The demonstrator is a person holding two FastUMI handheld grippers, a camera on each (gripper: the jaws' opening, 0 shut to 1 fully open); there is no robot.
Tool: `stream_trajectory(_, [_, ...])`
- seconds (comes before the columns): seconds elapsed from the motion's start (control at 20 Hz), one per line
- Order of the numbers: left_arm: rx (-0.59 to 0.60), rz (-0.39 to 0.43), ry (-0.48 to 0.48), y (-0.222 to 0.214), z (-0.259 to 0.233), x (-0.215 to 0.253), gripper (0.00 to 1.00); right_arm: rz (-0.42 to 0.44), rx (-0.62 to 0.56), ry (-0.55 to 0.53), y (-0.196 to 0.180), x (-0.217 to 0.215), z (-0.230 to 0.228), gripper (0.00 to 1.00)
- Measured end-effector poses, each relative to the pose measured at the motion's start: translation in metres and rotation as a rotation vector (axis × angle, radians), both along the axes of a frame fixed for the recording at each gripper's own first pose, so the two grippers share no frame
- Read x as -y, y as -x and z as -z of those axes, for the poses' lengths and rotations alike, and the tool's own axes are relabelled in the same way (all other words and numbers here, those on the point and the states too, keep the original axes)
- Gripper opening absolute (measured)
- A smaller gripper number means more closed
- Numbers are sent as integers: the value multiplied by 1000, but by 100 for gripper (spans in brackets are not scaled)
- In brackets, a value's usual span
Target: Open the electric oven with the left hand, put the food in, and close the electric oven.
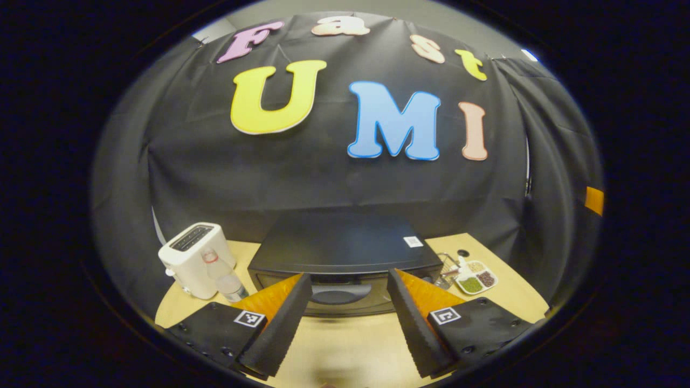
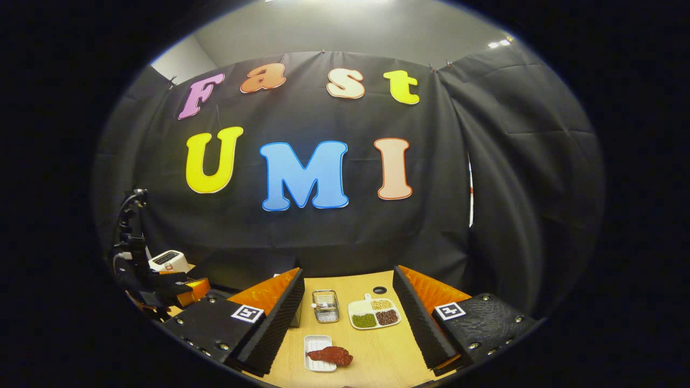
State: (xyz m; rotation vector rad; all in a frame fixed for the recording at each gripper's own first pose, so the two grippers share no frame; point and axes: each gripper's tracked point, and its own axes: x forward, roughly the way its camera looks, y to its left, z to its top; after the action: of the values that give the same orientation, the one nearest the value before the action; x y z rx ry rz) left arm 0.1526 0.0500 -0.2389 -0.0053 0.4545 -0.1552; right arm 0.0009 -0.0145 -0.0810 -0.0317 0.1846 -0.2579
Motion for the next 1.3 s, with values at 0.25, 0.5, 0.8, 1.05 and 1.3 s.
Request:
stream_trajectory(0.25, [-64, -11, 1, -33, 38, -8, 95, 30, -18, 19, -2, 11, 2, 99])
stream_trajectory(0.5, [-118, -2, -31, -51, 69, -6, 95, 54, -25, 31, 0, 13, 2, 94])
stream_trajectory(0.8, [-113, -14, -81, -57, 78, -6, 92, 28, -35, 44, -6, 0, 5, 94])
stream_trajectory(1.05, [-125, -13, -76, -45, 79, -7, 92, -22, -26, 42, -12, -16, 2, 99])
stream_trajectory(1.3, [-133, -19, -70, -14, 86, -10, 95, -51, -31, 12, -12, -24, 6, 100])
